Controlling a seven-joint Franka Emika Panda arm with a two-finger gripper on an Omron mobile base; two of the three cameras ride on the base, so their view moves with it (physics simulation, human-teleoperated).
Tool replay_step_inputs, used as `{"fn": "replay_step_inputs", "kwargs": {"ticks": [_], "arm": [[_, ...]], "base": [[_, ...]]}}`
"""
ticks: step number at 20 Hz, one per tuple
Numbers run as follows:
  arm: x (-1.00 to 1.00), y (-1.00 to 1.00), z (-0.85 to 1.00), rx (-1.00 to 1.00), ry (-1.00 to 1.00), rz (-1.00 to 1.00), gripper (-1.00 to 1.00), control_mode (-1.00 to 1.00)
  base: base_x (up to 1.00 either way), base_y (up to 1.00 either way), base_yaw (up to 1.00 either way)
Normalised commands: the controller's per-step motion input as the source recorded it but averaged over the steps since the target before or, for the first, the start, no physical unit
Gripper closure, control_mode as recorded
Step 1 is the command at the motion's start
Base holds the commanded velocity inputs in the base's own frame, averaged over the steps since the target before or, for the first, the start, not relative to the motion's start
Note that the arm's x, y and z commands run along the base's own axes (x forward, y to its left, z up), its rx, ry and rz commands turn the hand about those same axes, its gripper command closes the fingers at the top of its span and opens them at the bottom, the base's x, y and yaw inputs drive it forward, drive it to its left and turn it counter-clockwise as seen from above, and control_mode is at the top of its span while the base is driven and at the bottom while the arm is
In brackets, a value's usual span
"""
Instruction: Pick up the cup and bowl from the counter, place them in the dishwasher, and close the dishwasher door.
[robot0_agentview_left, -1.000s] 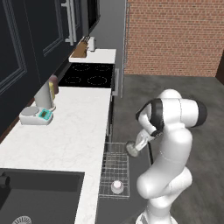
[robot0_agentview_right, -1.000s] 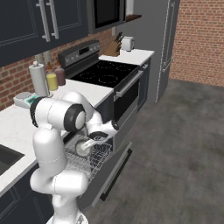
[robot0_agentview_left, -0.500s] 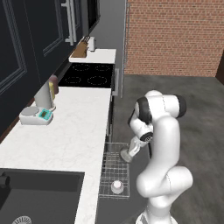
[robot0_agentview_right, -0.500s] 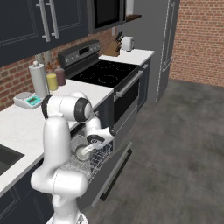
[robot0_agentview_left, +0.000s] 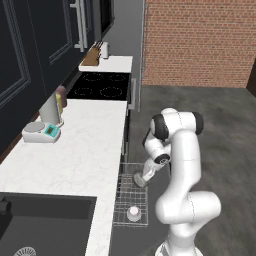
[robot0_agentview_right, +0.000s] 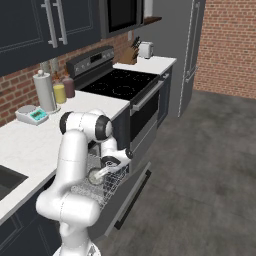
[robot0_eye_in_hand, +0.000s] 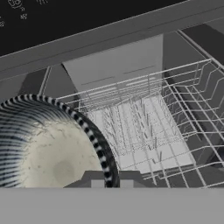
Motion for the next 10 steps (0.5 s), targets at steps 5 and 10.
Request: {"fn": "replay_step_inputs", "kwargs": {"ticks": [5,10], "arm": [[0.28,0.0,-0.16,0.17,0.0,0.0,1.0,-1.0],[0.28,0.12,-0.28,0.02,0.0,0.0,1.0,-1.0]], "base": [[0.0,0.0,0.0],[0.0,0.0,0.0]]}}
